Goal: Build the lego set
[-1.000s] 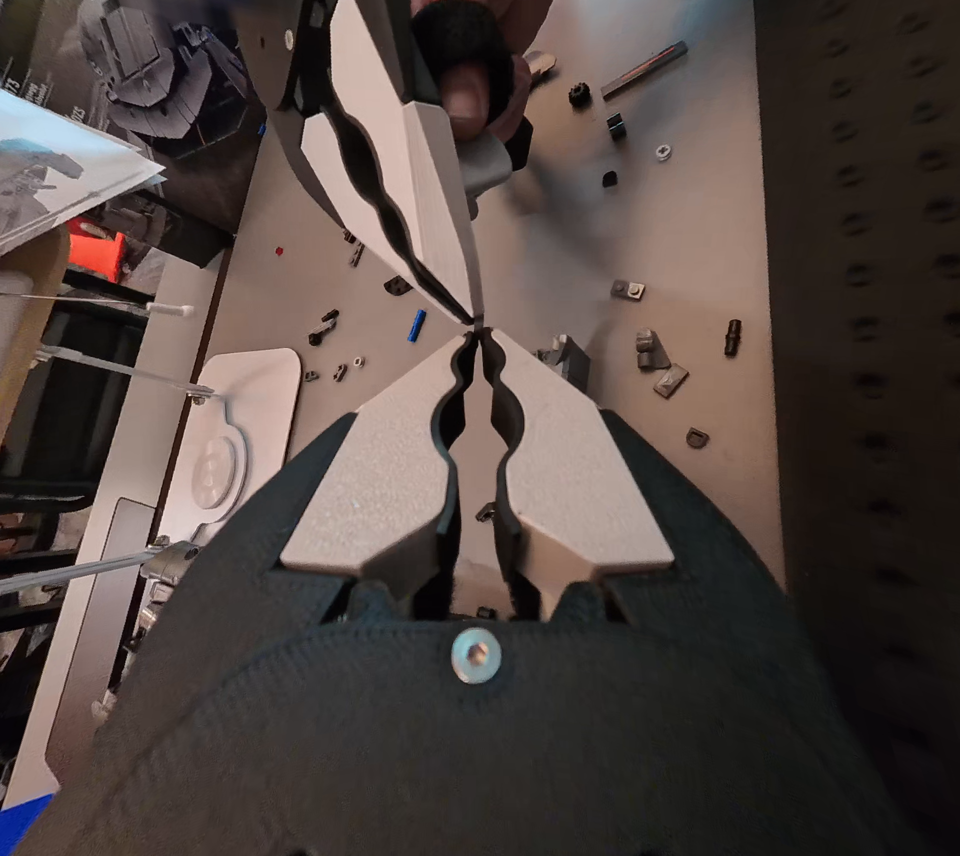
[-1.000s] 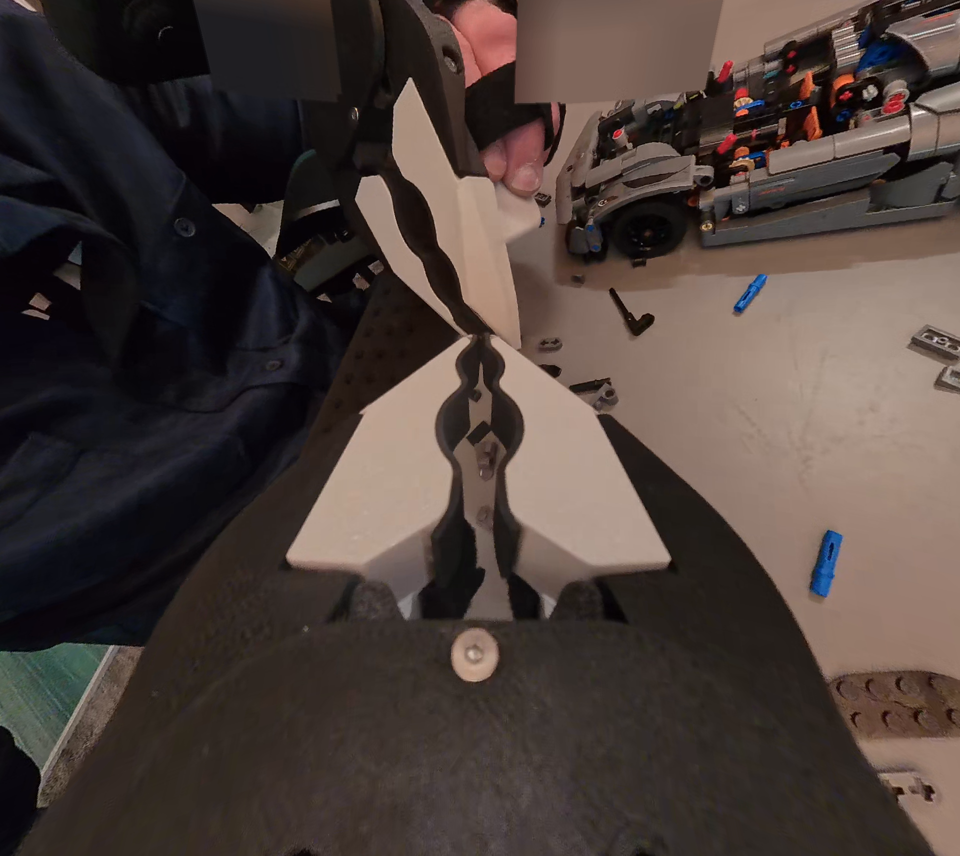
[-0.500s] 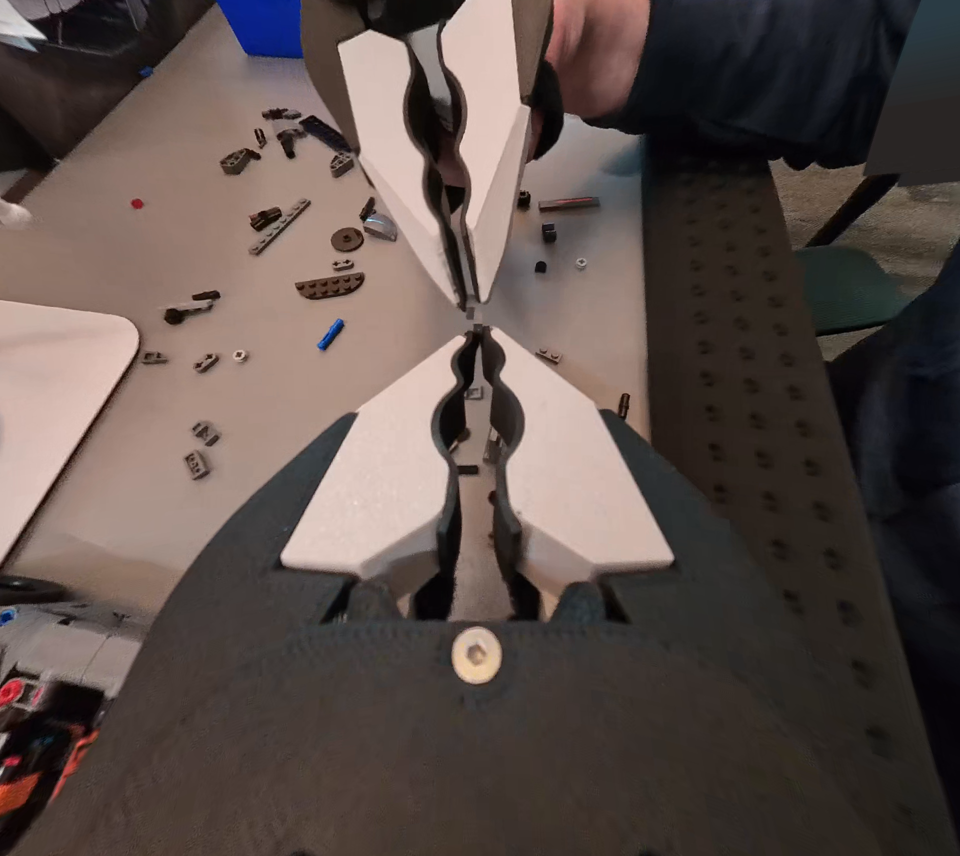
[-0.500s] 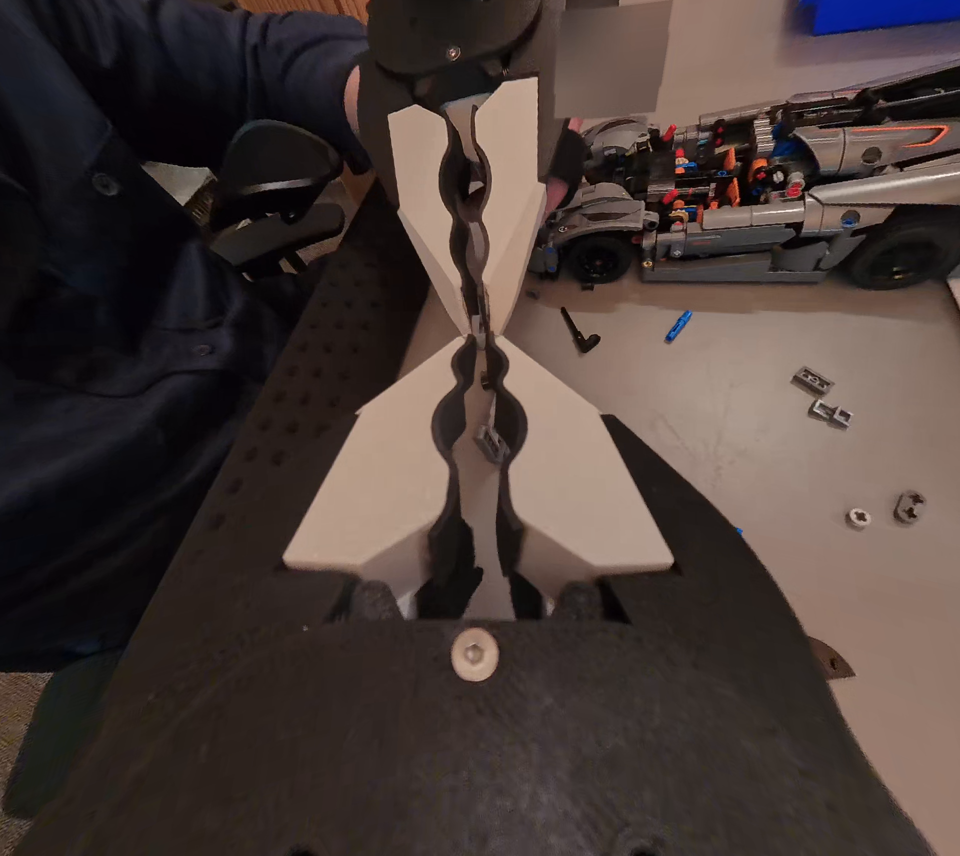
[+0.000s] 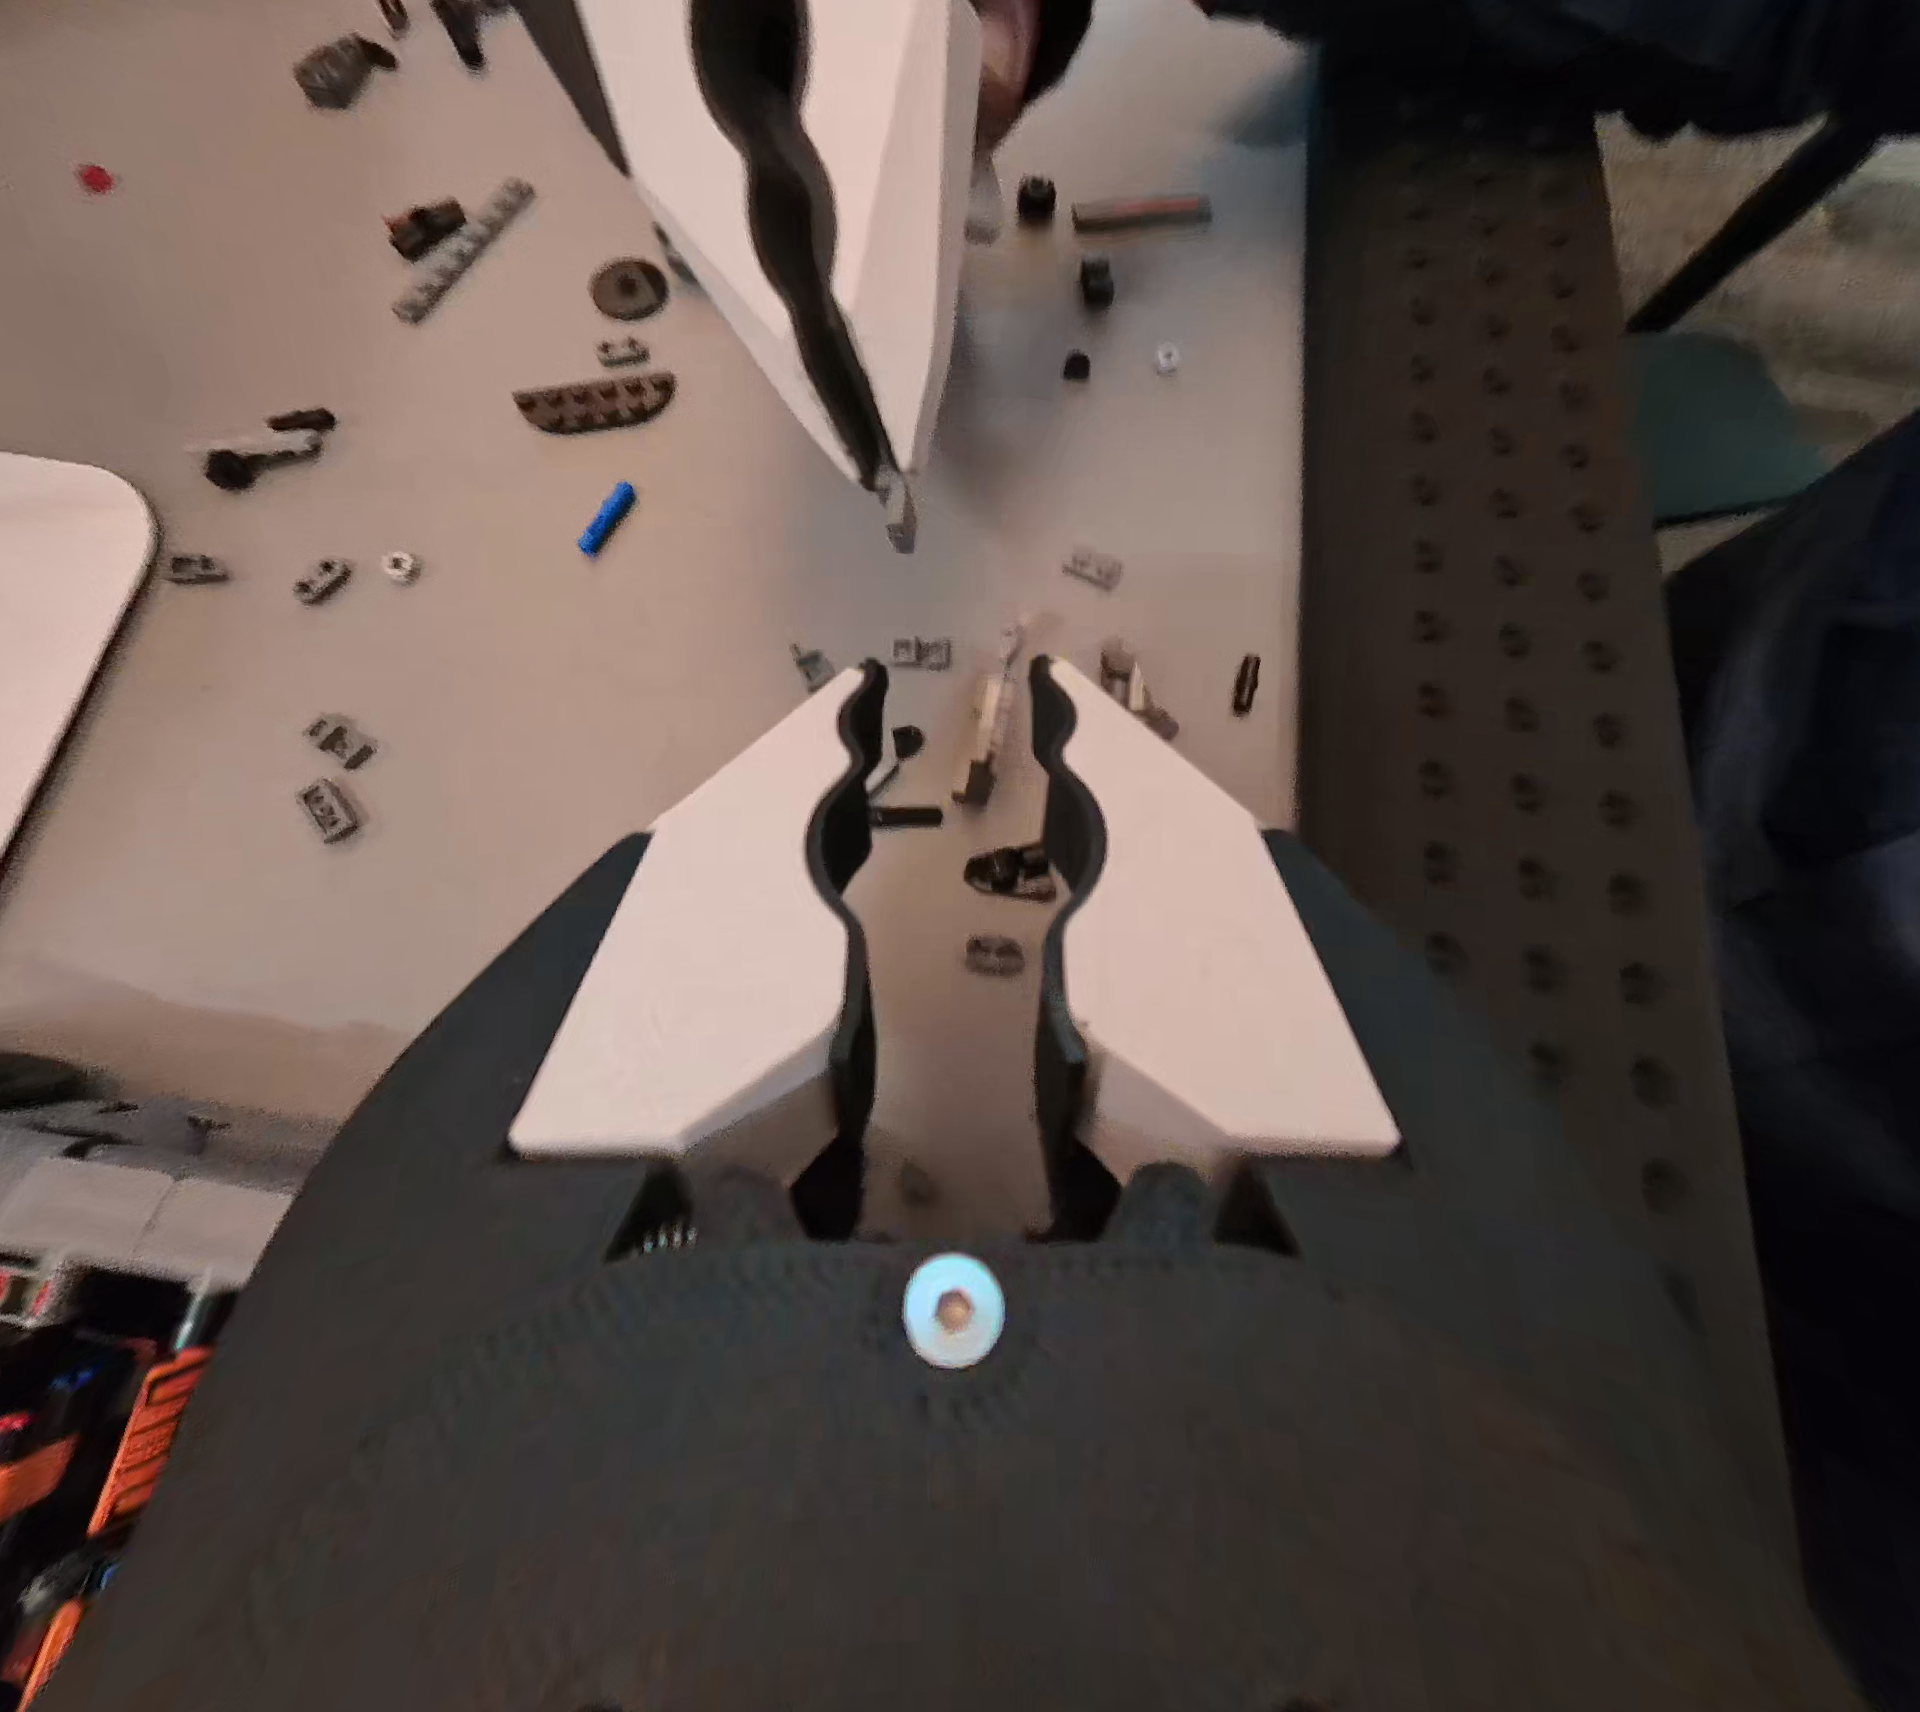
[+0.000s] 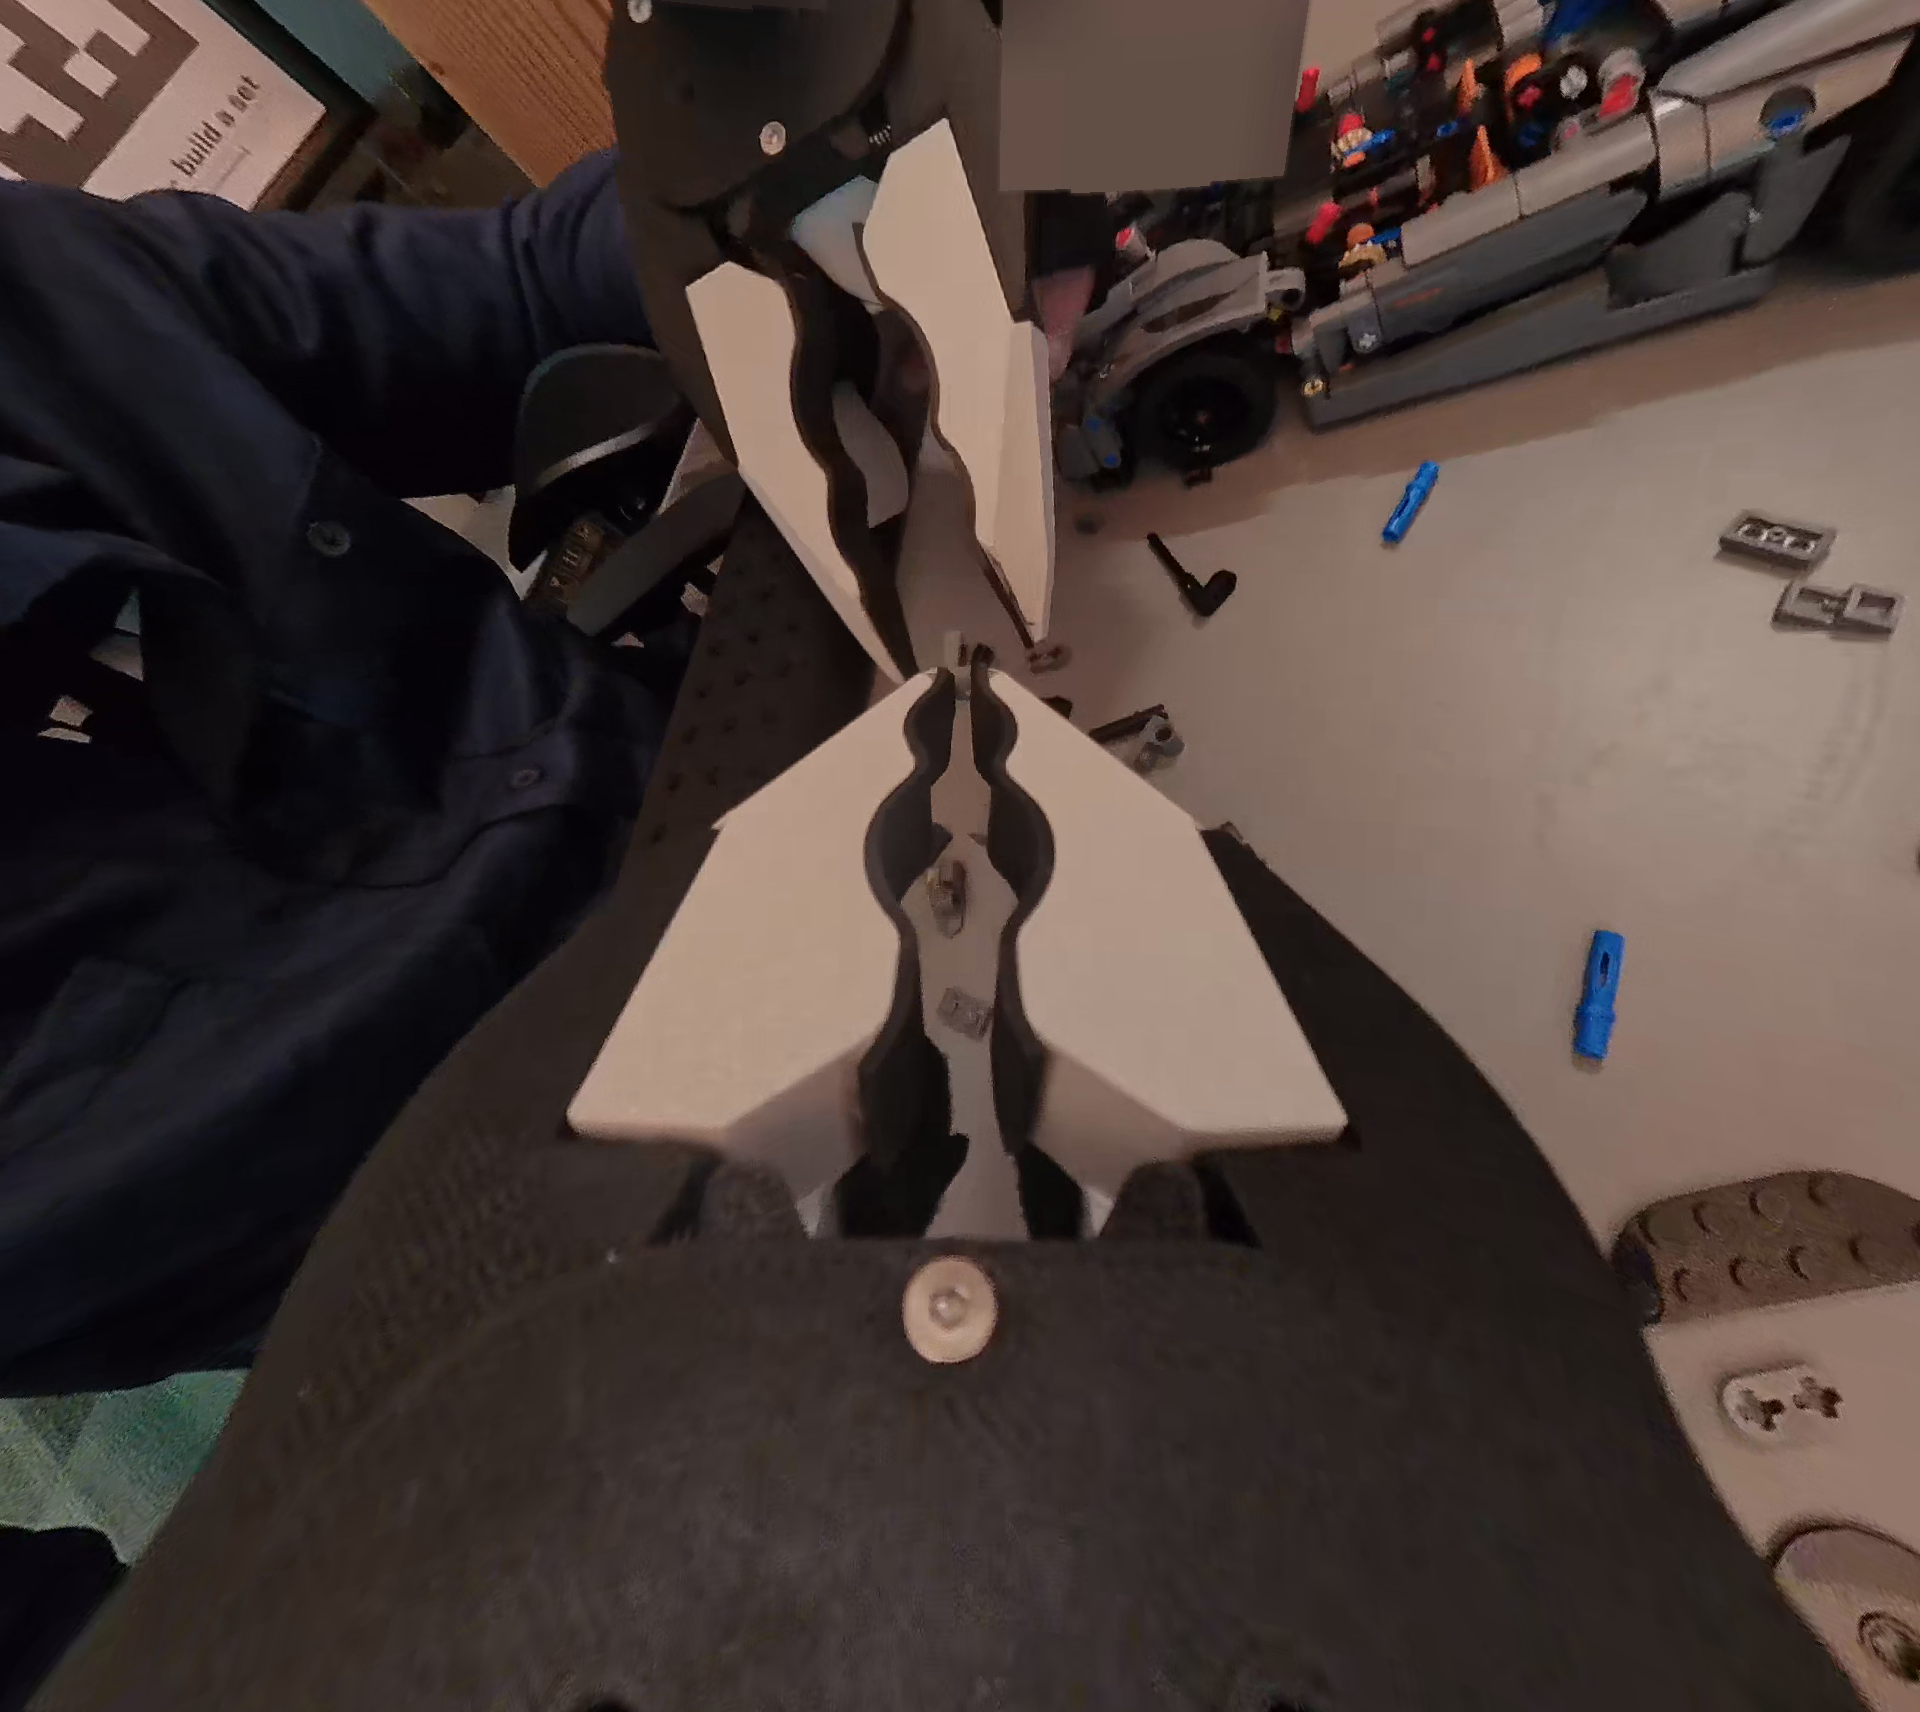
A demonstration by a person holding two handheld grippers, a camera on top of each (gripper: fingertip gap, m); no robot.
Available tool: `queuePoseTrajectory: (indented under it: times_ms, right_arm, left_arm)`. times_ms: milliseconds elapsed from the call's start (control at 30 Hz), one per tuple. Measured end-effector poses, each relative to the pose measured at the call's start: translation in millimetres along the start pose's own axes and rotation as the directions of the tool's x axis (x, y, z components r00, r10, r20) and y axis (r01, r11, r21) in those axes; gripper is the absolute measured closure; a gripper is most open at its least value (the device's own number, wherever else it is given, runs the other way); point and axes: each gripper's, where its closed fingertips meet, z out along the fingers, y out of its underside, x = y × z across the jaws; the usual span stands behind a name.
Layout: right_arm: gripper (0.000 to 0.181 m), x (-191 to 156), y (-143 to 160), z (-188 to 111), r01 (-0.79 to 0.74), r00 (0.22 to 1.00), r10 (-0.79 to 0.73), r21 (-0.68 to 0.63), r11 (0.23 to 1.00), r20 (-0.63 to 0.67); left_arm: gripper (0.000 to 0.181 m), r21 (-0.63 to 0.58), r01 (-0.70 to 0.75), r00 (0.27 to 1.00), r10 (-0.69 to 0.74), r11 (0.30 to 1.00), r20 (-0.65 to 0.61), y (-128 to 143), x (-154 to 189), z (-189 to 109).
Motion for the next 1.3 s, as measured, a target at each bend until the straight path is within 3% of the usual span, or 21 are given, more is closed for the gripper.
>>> queuePoseTrajectory:
  times_ms: [133,333,533,733,1300]
  right_arm:
    - [0.181,2.1,12.0,7.9,0.005,1.0,-0.007,-0.074,0.997,-0.025]
    - [0.181,0.4,26.7,20.0,0.052,0.996,-0.064,-0.178,0.983,-0.059]
    - [0.181,2.2,41.5,34.4,0.095,0.986,-0.13,-0.283,0.955,-0.106]
    - [0.181,5.4,43.7,40.0,0.126,0.972,-0.181,-0.319,0.939,-0.15]
    - [0.181,5.1,43.2,43.0,0.078,0.983,-0.121,-0.287,0.955,-0.138]
  left_arm:
    - [0.142,-0.152,-0.022,1.0,0.02,0.988,-0.017,25.1,6.8,12.7]
    - [0.154,-0.236,-0.044,0.999,0.042,0.971,-0.016,42.7,8.2,27.0]
    - [0.176,-0.262,-0.066,0.998,0.061,0.963,-0.025,48.9,11.7,35.2]
    - [0.177,-0.261,-0.063,0.998,0.059,0.963,-0.021,48.7,10.9,35.9]
    - [0.177,-0.27,-0.058,0.998,0.055,0.961,-0.018,49.7,11.0,36.4]
